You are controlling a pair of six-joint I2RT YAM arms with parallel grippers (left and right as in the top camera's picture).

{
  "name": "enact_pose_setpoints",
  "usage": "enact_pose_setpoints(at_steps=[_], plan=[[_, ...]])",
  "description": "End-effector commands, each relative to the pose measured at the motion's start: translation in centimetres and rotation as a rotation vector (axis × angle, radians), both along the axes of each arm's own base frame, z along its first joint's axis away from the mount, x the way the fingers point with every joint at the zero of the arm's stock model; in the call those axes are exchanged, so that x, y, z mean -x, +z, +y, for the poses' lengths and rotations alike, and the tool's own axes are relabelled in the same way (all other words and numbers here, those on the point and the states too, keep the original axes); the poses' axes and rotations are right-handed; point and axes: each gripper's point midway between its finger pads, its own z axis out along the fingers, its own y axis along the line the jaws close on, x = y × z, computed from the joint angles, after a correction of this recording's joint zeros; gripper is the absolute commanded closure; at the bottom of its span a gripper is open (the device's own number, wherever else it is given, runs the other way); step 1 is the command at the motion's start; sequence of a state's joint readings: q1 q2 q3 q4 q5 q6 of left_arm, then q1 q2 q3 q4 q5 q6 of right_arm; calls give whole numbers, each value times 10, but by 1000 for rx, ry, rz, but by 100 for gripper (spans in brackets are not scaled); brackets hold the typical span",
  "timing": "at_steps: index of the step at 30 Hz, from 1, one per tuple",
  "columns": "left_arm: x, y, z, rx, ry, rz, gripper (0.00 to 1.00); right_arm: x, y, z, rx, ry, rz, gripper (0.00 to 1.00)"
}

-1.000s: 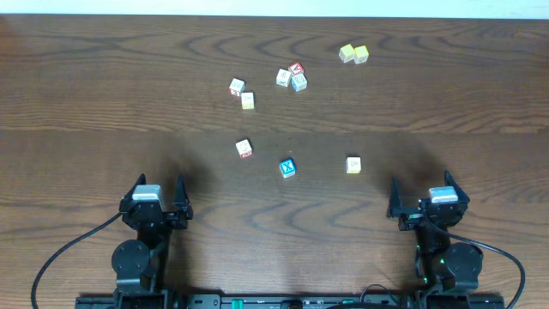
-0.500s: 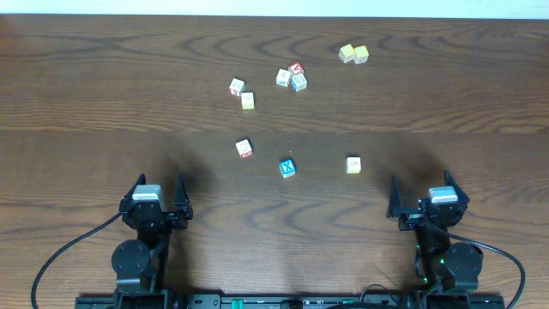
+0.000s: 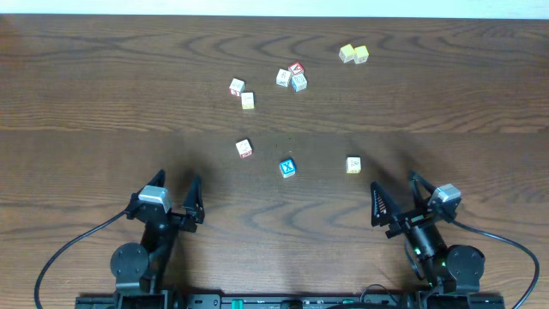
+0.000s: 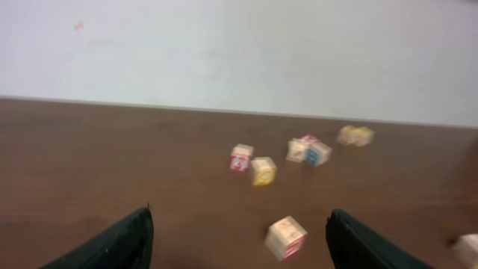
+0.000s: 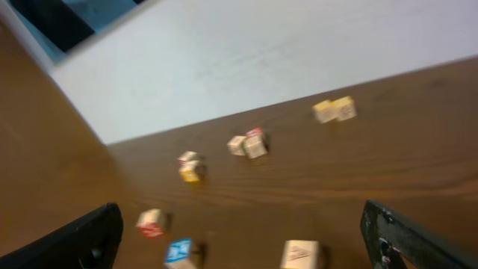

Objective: Lift 3 blocks
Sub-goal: 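Raise both arms and move right gripper over the green J block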

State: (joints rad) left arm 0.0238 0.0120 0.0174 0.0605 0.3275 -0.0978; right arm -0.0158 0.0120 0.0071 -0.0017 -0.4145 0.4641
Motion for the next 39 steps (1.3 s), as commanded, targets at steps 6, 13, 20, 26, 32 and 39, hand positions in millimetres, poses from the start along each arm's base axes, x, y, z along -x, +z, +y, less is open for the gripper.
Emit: enact_pose_setpoints(at_steps=[6,13,20,26,32,39], plan=[[24,69,-37,32,-239,-206,26,17,83,5,-121,57,-298,1],[13,109,-31,26,-196,26,25,18,142,-12,26,-81,-267,1],[-9,128,-63,5,-441,456,26,-18,153,2,192,46,193,1],[-39,118,-55,66,-387,672,26,-26,165,51,193,442,358,1],[-49,91,-12,1,-114,1013,14,-57,115,49,198,399,624,1],[-64,64,0,-30,-59,1116,10,-76,29,35,444,112,1012,1]])
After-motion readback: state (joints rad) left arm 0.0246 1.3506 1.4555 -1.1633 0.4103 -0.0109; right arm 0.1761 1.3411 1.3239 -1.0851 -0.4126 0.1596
